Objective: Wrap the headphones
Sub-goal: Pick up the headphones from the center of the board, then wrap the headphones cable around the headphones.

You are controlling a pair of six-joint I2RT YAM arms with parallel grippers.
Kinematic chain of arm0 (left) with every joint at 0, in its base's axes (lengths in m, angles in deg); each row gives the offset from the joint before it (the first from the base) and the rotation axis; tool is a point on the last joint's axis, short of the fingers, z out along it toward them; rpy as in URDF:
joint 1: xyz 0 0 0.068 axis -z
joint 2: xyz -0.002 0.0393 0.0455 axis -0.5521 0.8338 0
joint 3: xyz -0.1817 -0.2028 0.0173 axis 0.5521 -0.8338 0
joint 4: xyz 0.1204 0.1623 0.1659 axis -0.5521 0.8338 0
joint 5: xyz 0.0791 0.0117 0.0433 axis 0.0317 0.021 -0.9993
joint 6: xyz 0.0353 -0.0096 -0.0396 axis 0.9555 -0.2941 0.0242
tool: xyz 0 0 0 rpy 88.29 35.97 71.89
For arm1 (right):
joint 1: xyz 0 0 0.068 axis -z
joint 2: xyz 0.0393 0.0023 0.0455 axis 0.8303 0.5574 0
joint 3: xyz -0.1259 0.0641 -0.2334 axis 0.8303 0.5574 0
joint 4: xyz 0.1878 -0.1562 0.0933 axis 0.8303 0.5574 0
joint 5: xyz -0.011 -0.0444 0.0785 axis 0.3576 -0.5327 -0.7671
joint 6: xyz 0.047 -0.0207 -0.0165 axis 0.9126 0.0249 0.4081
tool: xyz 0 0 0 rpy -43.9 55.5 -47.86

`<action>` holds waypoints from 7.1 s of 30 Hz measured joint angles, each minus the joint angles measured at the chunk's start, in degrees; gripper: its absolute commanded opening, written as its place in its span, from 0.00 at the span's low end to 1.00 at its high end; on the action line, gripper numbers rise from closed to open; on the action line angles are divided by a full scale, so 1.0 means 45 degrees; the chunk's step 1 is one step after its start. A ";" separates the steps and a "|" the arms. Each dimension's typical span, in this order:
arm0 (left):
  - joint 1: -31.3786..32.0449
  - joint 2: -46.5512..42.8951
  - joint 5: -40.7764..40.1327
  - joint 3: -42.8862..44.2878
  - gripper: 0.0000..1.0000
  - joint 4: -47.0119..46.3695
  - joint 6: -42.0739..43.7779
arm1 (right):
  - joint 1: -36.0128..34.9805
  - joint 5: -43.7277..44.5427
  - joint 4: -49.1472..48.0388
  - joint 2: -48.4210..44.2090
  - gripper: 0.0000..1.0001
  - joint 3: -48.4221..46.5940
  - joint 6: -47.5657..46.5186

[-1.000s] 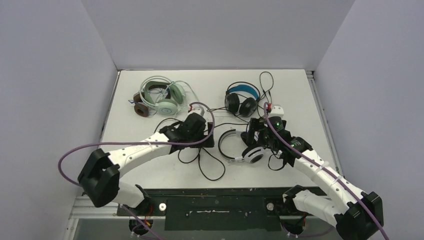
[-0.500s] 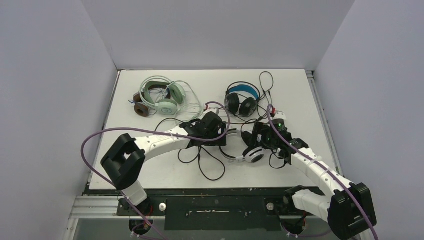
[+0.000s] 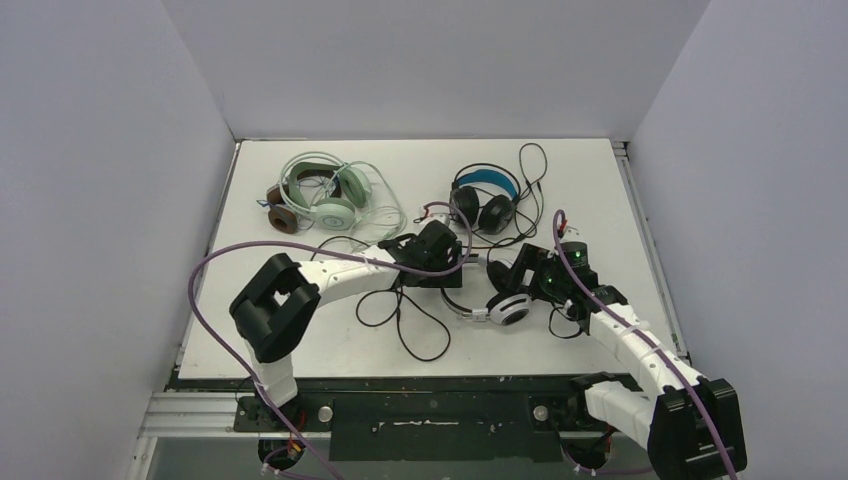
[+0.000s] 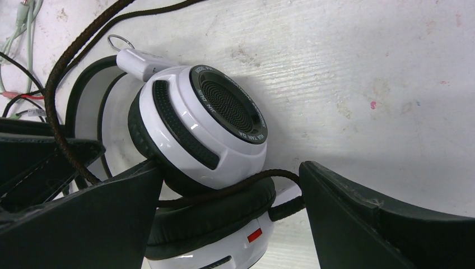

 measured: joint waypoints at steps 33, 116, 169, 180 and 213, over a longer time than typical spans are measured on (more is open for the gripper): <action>-0.0029 0.0913 -0.1749 0.2472 0.00 0.3395 0.1151 | 0.0321 -0.0413 0.1370 -0.3565 1.00 -0.1817 -0.1268; -0.6251 -0.4027 0.3900 1.0438 0.00 1.0069 0.3317 | -0.2171 0.0427 -0.5605 -0.4741 0.92 0.1253 -0.3478; -0.5945 -0.4813 0.4979 0.5659 0.00 0.8330 0.4707 | -0.3011 -0.0549 -0.8738 -0.0228 0.02 -0.3939 -0.5100; -0.3201 -0.4794 0.0301 0.4231 0.00 0.7805 0.6368 | -0.3128 -0.1938 -0.6829 -0.0160 0.05 -0.5814 -0.6135; -0.1132 -0.5824 0.2555 0.2200 0.00 0.4585 0.8213 | -0.4352 -0.0151 -0.1676 0.2497 0.32 -0.8840 -0.7635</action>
